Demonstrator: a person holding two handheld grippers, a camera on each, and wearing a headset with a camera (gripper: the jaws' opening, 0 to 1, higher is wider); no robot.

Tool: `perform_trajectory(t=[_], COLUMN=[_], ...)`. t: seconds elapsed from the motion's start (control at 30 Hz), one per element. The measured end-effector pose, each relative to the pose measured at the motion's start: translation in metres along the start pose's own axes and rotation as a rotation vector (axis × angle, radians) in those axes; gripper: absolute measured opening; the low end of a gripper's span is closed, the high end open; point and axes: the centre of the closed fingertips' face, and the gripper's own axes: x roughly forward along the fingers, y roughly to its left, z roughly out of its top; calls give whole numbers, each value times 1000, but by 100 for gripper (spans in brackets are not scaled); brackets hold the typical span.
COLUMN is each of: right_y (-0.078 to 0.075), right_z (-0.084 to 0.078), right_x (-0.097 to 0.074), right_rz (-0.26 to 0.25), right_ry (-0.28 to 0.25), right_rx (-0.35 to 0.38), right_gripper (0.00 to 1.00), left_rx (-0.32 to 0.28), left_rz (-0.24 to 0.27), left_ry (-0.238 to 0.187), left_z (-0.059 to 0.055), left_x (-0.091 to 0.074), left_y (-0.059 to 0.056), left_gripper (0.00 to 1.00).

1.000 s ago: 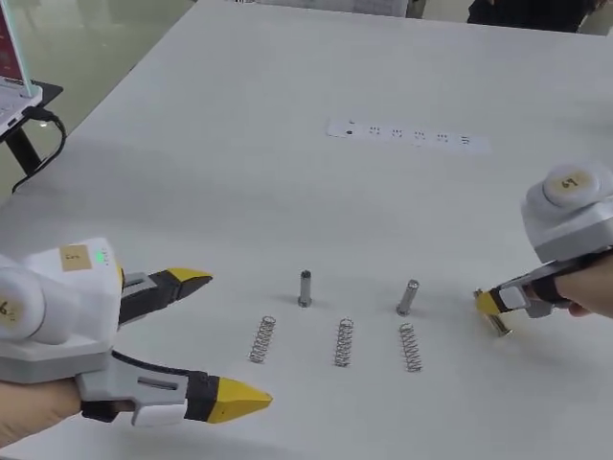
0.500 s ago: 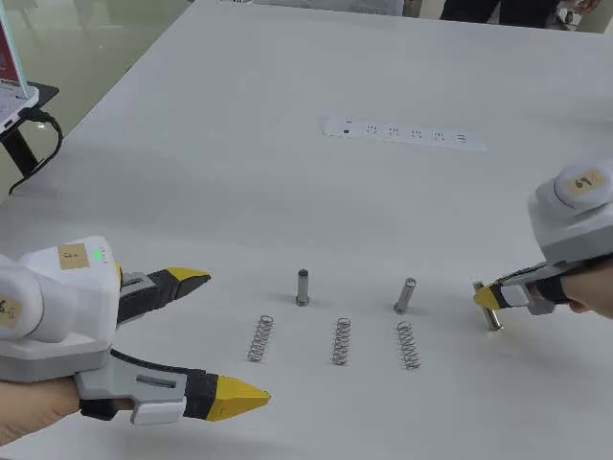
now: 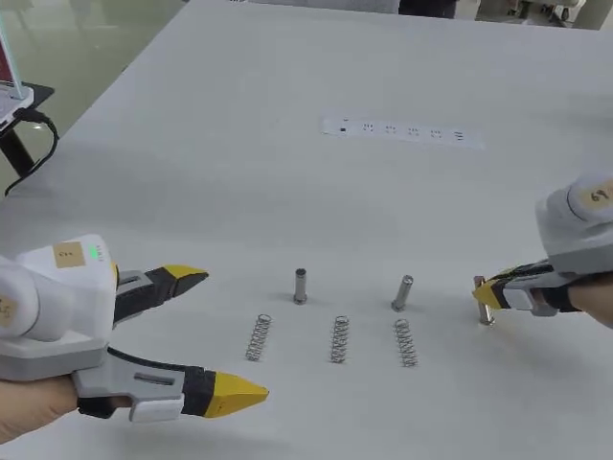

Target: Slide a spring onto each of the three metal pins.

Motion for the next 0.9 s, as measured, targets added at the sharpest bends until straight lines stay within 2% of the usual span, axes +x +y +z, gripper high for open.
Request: perform_trajectory(t=[0.33,0.53,0.6,0.8,0.9], right_y=[2,2,4,3,3], right_z=[-1,-4,-6,-7,-7], right_x=[-5,-7,-8,-8,-8], right_rz=[-7,-8,1,-16,-13], right_ry=[-47,-53,-60,-78,-74], right_rx=[-11,-26,-41,-115,-118], right_gripper=[5,5,5,6,6], left_rx=[1,1,1,1,0], left_rz=[-4,-7,-5,-5,-9], left_ry=[-1,0,0,0,-3], left_z=[1,0,0,1,2], left_x=[1,2,2,2,2], left_y=[-1,-3,-2,-2,-3], left_gripper=[88,88,88,88,87])
